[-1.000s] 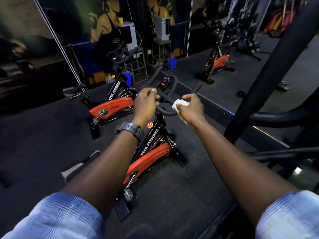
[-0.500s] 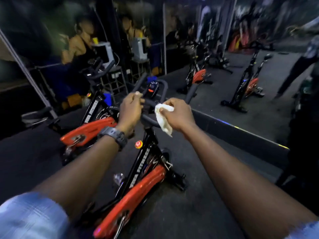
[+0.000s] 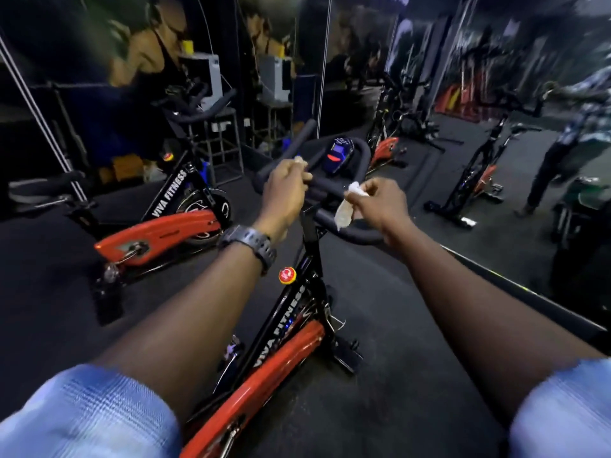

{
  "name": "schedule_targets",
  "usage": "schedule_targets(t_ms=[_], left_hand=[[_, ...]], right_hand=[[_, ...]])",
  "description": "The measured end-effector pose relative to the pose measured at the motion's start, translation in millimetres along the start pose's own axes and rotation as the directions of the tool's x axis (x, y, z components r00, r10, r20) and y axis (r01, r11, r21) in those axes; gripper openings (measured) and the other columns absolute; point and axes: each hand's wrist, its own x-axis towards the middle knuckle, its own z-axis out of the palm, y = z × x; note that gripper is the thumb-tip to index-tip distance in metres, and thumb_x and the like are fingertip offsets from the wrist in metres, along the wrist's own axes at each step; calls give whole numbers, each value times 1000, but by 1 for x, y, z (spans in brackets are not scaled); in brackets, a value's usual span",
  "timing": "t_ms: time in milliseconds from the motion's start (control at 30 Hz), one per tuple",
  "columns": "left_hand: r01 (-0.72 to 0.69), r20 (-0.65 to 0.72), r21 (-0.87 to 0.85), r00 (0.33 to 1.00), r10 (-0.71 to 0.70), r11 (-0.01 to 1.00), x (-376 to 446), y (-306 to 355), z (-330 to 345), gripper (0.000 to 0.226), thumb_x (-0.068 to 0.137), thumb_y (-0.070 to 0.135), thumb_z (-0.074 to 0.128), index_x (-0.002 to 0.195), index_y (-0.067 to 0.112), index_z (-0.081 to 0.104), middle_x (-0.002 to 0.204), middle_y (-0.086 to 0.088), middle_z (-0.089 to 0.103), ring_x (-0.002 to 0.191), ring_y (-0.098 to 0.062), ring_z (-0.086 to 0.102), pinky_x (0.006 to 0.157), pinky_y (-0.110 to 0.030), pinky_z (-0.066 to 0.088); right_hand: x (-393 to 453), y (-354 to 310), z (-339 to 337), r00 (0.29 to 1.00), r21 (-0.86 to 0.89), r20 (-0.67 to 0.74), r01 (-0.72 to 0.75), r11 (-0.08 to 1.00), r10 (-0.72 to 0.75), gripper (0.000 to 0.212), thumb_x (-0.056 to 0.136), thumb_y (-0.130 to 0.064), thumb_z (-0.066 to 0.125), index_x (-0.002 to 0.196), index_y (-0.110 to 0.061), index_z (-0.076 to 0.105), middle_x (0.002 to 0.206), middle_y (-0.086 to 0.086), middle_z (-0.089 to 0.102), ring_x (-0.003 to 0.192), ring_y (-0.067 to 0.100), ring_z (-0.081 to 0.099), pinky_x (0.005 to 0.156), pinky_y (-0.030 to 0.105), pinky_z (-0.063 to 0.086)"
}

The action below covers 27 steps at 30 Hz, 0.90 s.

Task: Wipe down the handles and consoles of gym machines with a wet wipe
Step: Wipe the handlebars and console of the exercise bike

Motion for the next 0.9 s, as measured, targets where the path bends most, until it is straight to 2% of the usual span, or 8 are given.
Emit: schedule_targets(t_ms=[100, 200, 333, 433, 500, 633, 800, 900], left_hand=[[50, 45, 27, 998, -51, 998, 13, -17, 11, 30, 107, 38, 39, 91, 26, 61, 96, 0, 67, 86, -15, 59, 79, -33, 47], [94, 56, 90, 994, -99, 992, 27, -36, 24, 36, 97, 54, 41, 88, 28, 65, 96, 4, 72, 108, -24, 62, 100, -47, 48], [115, 21, 159, 993, -119, 981, 46, -63, 40, 35, 105, 38, 41, 85, 22, 65, 97, -1, 69, 108, -29, 65, 102, -44, 48], [127, -6, 199, 992, -129, 972, 53, -82, 47, 35, 106, 37, 40, 96, 18, 67, 104, -3, 68, 111, -26, 63, 102, -41, 47], [169, -24, 191, 986, -168, 967, 59, -92, 50, 34, 106, 38, 40, 99, 16, 66, 105, -4, 67, 109, -25, 63, 103, -42, 47], [180, -39, 144, 984, -176, 973, 66, -97, 53, 37, 91, 53, 39, 84, 26, 63, 93, 2, 69, 102, -26, 68, 97, -49, 52], [180, -43, 38, 983, -179, 983, 78, -113, 56, 40, 90, 56, 41, 86, 27, 67, 103, 2, 69, 108, -25, 65, 103, -50, 49], [180, -38, -2, 983, -180, 984, 86, -121, 54, 52, 83, 67, 38, 90, 25, 69, 106, 3, 70, 110, -24, 65, 103, -50, 48]], right_hand=[[13, -4, 9, 996, -44, 3, 92, 995, -92, 17, 82, -30, 71, 78, -15, 65, 67, -5, 63, 64, 10, 55, 60, 25, 33], [30, 8, 27, 984, -78, 43, 176, 981, -173, 12, 79, -24, 71, 75, -16, 63, 72, -2, 62, 71, 17, 55, 62, 27, 32], [49, 47, 56, 907, -150, 243, 384, 911, -343, 21, 71, -35, 60, 60, -20, 49, 80, 3, 62, 80, 23, 57, 65, 30, 38], [50, 77, 79, 837, -220, 410, 477, 851, -363, 14, 80, -28, 64, 81, -17, 56, 115, 6, 64, 107, 27, 60, 83, 38, 50], [52, 88, 93, 818, -232, 416, 518, 823, -398, 27, 87, -38, 63, 105, -19, 58, 121, 3, 61, 109, 25, 58, 85, 39, 50], [62, 94, 107, 760, -269, 445, 618, 739, -474, 47, 99, -45, 44, 142, -26, 41, 149, -1, 44, 126, 26, 51, 90, 41, 51], [86, 69, 130, 820, -464, 501, 525, 713, -278, 30, 94, -35, 49, 120, -19, 56, 121, 10, 60, 106, 37, 62, 77, 41, 50], [89, 73, 125, 821, -338, 443, 525, 781, -360, 27, 91, -41, 51, 106, -23, 64, 107, 3, 69, 100, 29, 64, 75, 40, 53]])
